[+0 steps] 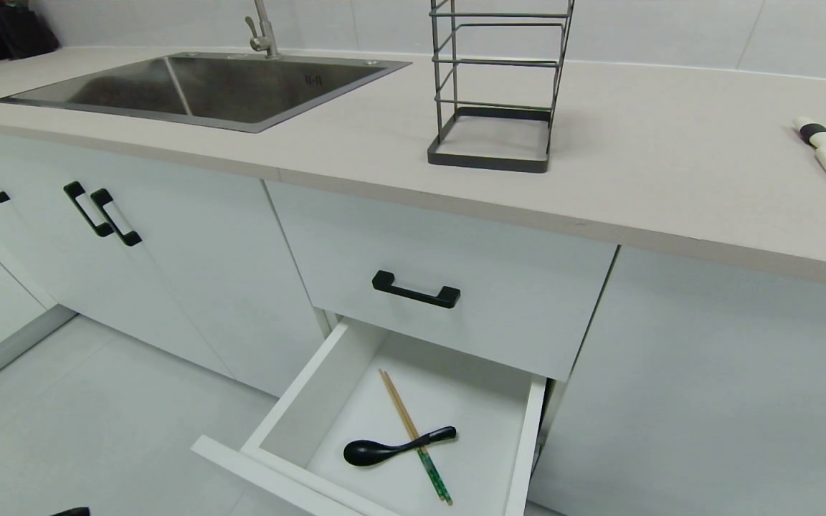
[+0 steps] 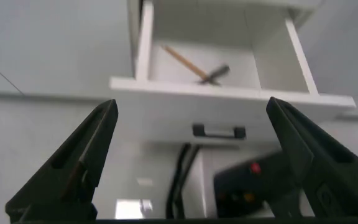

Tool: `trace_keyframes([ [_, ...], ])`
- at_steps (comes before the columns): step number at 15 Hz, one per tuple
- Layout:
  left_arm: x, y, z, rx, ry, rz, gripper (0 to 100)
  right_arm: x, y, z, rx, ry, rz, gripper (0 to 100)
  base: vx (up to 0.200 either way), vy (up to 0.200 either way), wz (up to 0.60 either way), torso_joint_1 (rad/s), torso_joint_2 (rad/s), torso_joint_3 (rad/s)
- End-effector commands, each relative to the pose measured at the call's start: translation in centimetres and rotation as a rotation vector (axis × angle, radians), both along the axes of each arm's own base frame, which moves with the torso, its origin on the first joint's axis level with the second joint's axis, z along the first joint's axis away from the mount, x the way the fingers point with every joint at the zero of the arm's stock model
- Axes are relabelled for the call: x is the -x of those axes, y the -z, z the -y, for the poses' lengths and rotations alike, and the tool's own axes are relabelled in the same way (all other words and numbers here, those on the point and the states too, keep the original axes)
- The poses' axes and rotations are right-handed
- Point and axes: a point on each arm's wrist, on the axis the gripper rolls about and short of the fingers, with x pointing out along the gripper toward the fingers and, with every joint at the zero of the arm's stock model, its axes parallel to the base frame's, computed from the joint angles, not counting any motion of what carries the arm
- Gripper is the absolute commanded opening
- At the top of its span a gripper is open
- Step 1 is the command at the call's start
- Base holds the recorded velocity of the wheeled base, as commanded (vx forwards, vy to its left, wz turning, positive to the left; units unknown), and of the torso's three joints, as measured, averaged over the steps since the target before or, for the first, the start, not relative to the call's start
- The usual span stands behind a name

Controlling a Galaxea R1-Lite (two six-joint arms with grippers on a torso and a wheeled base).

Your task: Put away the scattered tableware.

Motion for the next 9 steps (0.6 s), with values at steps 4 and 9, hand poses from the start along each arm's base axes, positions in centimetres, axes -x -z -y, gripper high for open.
trace_keyframes([
  [4, -7.7, 3.6, 3.1, -0.140, 0.163, -0.522, 100, 0.0, 0.0, 0.0, 0.000, 0.000, -0.003, 100, 0.000, 0.000, 0.00, 0.000, 0.00, 0.000],
  [9, -9.9, 5.9, 5.3, -0.244, 0.234, -0.655, 100, 0.0, 0.0, 0.0, 0.000, 0.000, -0.003, 100, 0.000, 0.000, 0.00, 0.000, 0.00, 0.000],
])
